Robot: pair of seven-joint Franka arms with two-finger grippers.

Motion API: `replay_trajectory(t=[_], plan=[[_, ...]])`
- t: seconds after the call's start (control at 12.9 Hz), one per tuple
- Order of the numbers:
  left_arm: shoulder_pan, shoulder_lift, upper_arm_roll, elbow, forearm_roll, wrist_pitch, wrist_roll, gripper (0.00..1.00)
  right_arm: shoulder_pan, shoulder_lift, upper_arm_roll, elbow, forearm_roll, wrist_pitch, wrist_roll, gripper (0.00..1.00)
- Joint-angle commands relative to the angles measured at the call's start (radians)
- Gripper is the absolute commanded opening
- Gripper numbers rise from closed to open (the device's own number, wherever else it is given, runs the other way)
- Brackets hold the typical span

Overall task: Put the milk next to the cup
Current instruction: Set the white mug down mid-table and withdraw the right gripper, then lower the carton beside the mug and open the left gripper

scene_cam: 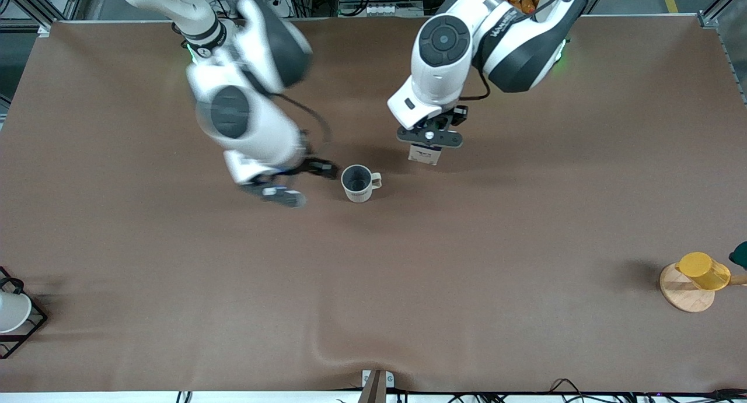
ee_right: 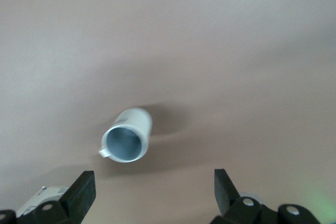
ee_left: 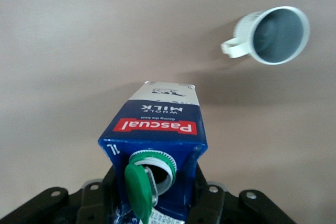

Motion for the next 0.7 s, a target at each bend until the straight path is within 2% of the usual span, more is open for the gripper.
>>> replay_trajectory(t=[0.0, 0.08, 0.15, 0.23, 0.46, 0.62], plan=[[-0.078, 0.061, 0.002, 0.039, -0.018, 0.055, -0.118, 0.54, -0.177, -0.136, 0.019, -0.084, 0.005, -0.064, -0.245, 1.0], [-0.109, 0.091, 0.002, 0.059, -0.011, 0.069, -0.17, 0.54, -0.233, -0.176, 0.021, -0.101, -0.026, -0.08, -0.327, 1.0], [-0.136, 0.117, 0.003, 0.074, -0.008, 0.086, -0.212, 0.53, -0.244, -0.222, 0.022, -0.124, -0.151, -0.084, -0.461, 1.0], [-0.15, 0.131, 0.003, 0.074, -0.006, 0.1, -0.235, 0.53, -0.255, -0.26, 0.022, -0.152, -0.221, -0.084, -0.543, 1.0], [-0.21, 0.181, 0.008, 0.074, -0.004, 0.164, -0.338, 0.53, -0.35, -0.338, 0.018, -0.219, -0.222, -0.069, -0.648, 1.0], [-0.215, 0.209, 0.01, 0.074, -0.004, 0.211, -0.355, 0.54, -0.416, -0.353, 0.018, -0.224, -0.222, -0.063, -0.714, 1.0]])
